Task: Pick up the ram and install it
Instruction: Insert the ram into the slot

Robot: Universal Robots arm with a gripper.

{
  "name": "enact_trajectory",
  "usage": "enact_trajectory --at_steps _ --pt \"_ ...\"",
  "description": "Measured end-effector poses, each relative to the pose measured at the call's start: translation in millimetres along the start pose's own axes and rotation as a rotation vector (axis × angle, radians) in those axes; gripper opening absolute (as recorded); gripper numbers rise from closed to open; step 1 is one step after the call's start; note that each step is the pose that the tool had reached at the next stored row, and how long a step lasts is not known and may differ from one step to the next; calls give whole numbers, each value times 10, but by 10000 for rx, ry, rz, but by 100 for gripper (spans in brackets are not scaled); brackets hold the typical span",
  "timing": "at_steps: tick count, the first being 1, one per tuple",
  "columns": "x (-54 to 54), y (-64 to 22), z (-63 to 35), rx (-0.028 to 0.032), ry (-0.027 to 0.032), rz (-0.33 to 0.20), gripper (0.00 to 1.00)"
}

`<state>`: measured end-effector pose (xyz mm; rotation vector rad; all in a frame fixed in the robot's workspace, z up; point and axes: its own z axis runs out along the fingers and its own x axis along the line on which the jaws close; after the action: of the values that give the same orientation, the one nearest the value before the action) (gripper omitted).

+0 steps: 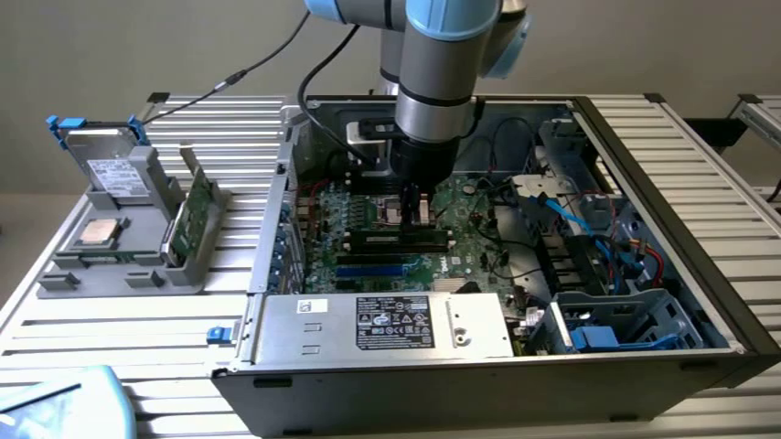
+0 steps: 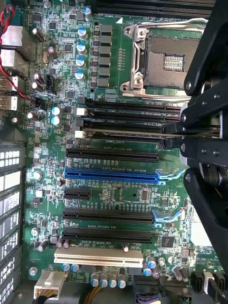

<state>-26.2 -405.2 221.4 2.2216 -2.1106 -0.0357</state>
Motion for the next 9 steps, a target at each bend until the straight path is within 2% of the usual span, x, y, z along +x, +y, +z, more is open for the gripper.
enact_trajectory --at_steps 4,9 --pt "-4 0 0 -17 110 -35 14" --pt "-15 -1 0 -31 199 -66 14"
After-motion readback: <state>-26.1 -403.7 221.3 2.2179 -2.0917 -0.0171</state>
